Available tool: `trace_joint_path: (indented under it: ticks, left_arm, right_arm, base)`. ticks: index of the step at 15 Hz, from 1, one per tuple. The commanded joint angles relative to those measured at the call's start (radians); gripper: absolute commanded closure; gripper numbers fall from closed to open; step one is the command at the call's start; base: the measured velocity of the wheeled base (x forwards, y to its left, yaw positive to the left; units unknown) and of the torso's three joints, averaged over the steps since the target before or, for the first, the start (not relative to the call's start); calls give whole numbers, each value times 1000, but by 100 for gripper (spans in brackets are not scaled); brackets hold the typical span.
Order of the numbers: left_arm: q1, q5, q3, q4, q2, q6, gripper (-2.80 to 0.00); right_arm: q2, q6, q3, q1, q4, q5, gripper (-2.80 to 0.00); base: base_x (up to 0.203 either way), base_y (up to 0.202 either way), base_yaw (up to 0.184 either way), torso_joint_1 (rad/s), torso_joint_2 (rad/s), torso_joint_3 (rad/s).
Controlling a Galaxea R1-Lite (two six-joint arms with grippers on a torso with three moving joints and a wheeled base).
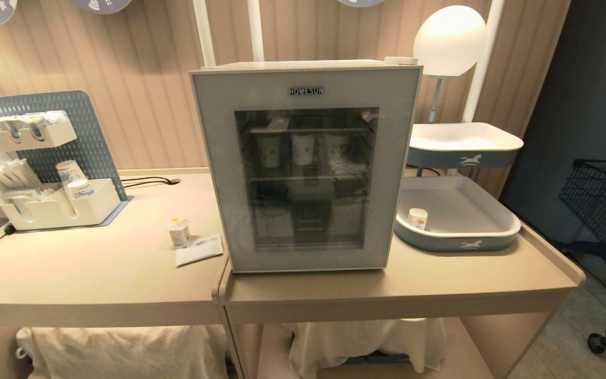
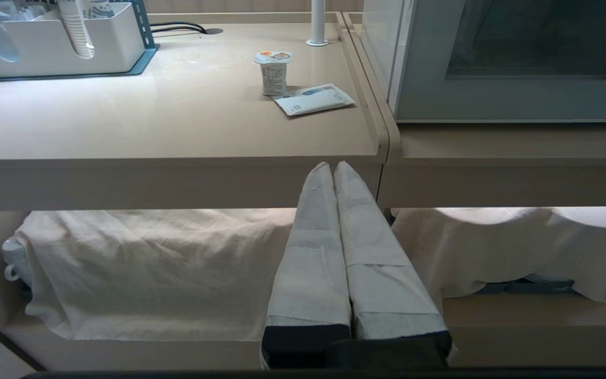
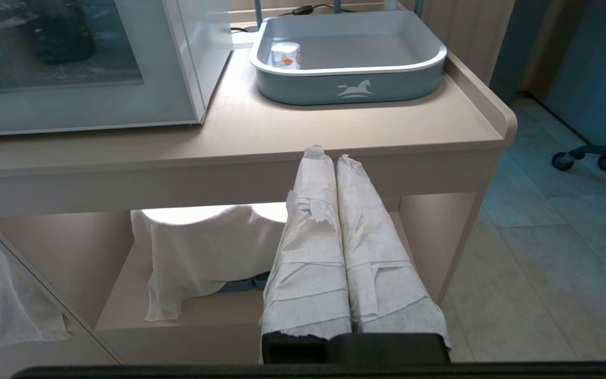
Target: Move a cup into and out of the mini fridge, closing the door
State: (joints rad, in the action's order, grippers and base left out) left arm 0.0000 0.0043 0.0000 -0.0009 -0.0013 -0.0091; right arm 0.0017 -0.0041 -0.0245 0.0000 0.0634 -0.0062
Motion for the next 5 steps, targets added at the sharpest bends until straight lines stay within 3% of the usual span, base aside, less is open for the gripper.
trace_joint_path:
  ticks: [1, 5]
  left_arm:
    - [0, 0, 2, -1, 1, 0, 0]
    - [0, 0, 2, -1, 1, 0, 0]
  right_arm:
    - [1, -1, -2, -2, 4, 0, 0]
    - [0, -1, 0, 0, -1, 0, 0]
  base:
    - [0, 0, 0, 0, 0, 0]
    - [0, 0, 0, 0, 0, 0]
